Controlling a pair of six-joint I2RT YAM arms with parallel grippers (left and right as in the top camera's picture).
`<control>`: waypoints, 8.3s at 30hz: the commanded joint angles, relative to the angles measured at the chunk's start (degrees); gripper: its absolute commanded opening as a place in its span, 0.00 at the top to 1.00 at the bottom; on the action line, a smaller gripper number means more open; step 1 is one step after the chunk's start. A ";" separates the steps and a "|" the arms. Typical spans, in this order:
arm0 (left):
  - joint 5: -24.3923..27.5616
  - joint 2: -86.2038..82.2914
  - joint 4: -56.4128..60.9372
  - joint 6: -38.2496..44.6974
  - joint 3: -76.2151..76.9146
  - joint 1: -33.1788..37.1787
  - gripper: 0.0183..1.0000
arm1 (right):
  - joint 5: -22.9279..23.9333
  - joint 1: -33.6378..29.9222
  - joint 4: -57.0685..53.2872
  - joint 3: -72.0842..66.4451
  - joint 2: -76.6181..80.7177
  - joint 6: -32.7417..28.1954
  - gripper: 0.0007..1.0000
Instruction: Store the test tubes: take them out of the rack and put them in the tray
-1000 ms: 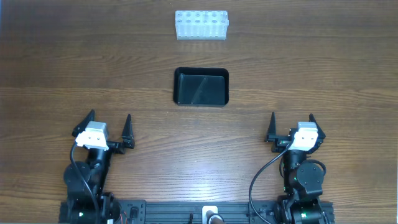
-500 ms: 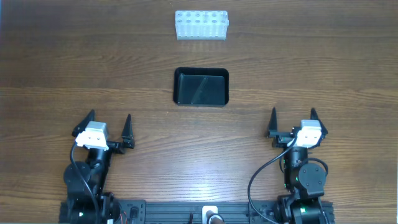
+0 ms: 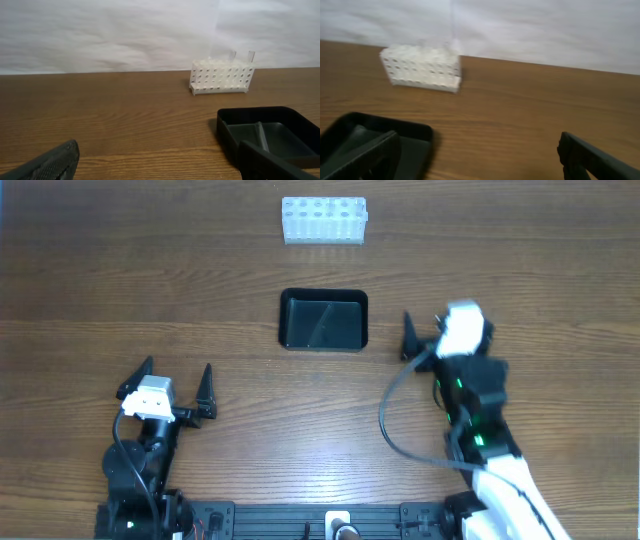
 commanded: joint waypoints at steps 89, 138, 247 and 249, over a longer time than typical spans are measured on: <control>0.74 -0.55 0.02 0.66 -0.35 -0.07 0.00 | 12.02 13.00 -9.77 71.89 73.72 9.25 0.52; 0.74 -0.55 0.02 0.66 -0.35 -0.07 0.00 | 14.97 12.79 -11.34 71.93 69.11 8.13 0.88; 0.74 -0.55 0.02 0.66 -0.35 -0.07 0.00 | 8.79 5.35 -23.96 67.25 61.59 10.27 0.01; 0.74 -0.55 0.02 0.66 -0.35 -0.07 0.00 | 7.26 4.79 -22.10 67.25 62.77 10.25 0.01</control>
